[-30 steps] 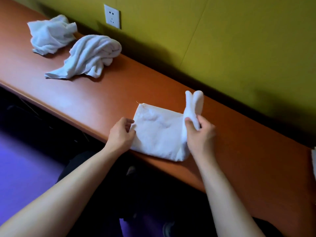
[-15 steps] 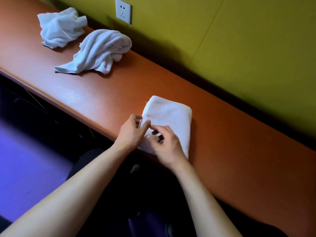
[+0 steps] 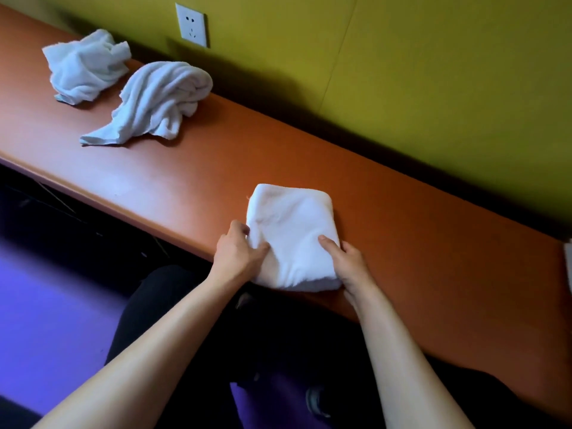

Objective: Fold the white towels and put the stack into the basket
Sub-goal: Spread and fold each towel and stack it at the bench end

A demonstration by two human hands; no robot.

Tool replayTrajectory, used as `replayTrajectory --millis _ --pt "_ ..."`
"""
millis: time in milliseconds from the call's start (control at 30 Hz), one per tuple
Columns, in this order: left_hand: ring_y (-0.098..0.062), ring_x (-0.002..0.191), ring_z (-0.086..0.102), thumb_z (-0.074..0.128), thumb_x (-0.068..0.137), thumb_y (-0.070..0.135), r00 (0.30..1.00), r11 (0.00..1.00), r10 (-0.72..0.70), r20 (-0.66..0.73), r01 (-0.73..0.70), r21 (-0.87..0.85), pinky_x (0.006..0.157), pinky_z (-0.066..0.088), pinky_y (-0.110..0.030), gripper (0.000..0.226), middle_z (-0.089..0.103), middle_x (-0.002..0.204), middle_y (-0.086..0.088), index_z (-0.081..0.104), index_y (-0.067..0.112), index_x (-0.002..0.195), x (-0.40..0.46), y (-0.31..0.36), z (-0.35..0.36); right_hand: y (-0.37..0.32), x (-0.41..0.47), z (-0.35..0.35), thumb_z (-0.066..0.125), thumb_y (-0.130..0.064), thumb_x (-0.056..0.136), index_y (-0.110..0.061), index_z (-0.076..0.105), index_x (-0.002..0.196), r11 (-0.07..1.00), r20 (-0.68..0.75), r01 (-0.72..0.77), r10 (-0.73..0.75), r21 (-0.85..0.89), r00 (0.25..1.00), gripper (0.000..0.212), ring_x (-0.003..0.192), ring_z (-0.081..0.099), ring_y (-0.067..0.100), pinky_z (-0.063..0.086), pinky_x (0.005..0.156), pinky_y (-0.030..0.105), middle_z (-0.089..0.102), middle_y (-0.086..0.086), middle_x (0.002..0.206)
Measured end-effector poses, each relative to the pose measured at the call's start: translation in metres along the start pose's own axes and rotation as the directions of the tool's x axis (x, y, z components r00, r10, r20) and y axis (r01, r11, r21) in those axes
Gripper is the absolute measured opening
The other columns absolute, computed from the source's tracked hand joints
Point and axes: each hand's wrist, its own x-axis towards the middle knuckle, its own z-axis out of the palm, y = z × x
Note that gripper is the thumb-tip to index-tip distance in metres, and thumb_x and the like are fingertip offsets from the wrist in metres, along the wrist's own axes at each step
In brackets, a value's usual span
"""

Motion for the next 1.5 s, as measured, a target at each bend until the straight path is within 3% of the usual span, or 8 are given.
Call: replayTrajectory --millis 267,433,567,767,867,1200,1400,1500 --pt "-0.018 0.078 0.066 0.081 0.071 0.029 0.991 0.911 -0.09 0.103 0.124 -0.393 0.065 0.052 -0.029 0.051 0.068 0.098 -0.011 0.052 0.012 0.109 -0.073 0.013 0.05 0.027 -0.036 -0.076 0.079 -0.036 0.071 -0.017 0.07 0.09 0.997 -0.031 0.045 -0.043 0.064 0.999 0.029 0.09 0.072 0.021 0.057 0.083 0.04 0.077 -0.004 0.091" --pt "-0.008 0.078 0.064 0.075 0.087 0.014 0.983 0.939 0.101 0.152 -0.044 -0.341 0.058 0.049 -0.013 0.04 0.067 0.094 -0.002 0.049 0.011 0.117 -0.099 0.047 0.084 0.037 -0.065 -0.136 0.075 -0.019 0.084 -0.013 0.068 0.098 0.98 -0.121 0.076 -0.054 0.184 0.991 0.017 0.082 0.07 0.018 0.054 0.068 0.028 0.075 0.002 0.093" --pt "-0.017 0.086 0.07 0.073 0.071 0.041 0.953 0.955 0.211 0.217 -0.153 -0.255 0.081 0.058 -0.04 0.056 0.07 0.093 0.005 0.047 0.023 0.117 -0.124 0.089 0.115 0.04 -0.085 -0.197 0.074 -0.018 0.085 -0.01 0.068 0.106 0.966 -0.218 0.11 -0.057 0.235 0.974 0.023 0.079 0.068 0.015 0.054 0.061 0.021 0.074 0.002 0.093" --pt "-0.02 0.08 0.069 0.067 0.068 0.053 0.865 0.924 0.375 0.333 -0.32 -0.208 0.069 0.055 -0.04 0.068 0.072 0.091 -0.004 0.043 0.028 0.126 -0.172 0.148 0.186 0.053 -0.111 -0.301 0.078 -0.05 0.062 -0.013 0.069 0.107 0.958 -0.41 0.19 -0.088 0.214 0.908 0.059 0.096 0.071 0.023 0.058 0.084 0.042 0.075 0.003 0.102" --pt "-0.021 0.081 0.07 0.064 0.073 0.045 0.815 0.9 0.435 0.383 -0.378 -0.217 0.07 0.054 -0.043 0.059 0.072 0.089 0.0 0.041 0.03 0.125 -0.198 0.172 0.22 0.067 -0.123 -0.351 0.078 -0.041 0.076 -0.016 0.068 0.104 0.963 -0.468 0.206 -0.103 0.174 0.877 0.038 0.095 0.069 0.018 0.056 0.085 0.037 0.073 -0.004 0.1" --pt "-0.015 0.098 0.065 0.056 0.088 0.025 0.434 0.719 0.581 0.688 -0.669 -0.185 0.082 0.054 -0.039 0.049 0.066 0.111 0.007 0.045 0.033 0.135 -0.249 0.254 0.327 0.128 -0.164 -0.469 0.072 -0.034 0.085 -0.017 0.066 0.117 0.784 -0.531 0.266 0.095 0.561 0.842 0.037 0.097 0.072 0.014 0.058 0.088 0.038 0.076 -0.002 0.105" --pt "-0.026 0.081 0.058 0.056 0.084 0.018 0.179 0.407 0.614 0.769 -0.906 -0.114 0.073 0.047 -0.035 0.056 0.064 0.098 -0.004 0.046 0.031 0.137 -0.268 0.349 0.406 0.157 -0.159 -0.505 0.077 -0.037 0.071 -0.022 0.062 0.115 0.668 -0.672 0.385 0.235 0.636 0.702 0.049 0.1 0.072 0.023 0.058 0.089 0.048 0.076 -0.001 0.104" --pt "-0.028 0.103 0.06 0.06 0.088 0.01 0.106 0.259 0.672 0.733 -0.961 -0.099 0.085 0.047 -0.033 0.057 0.061 0.122 -0.008 0.045 0.027 0.141 -0.281 0.383 0.444 0.165 -0.147 -0.516 0.077 -0.03 0.082 -0.016 0.056 0.119 0.615 -0.716 0.457 0.267 0.642 0.645 0.045 0.096 0.073 0.025 0.06 0.078 0.047 0.075 0.003 0.106"
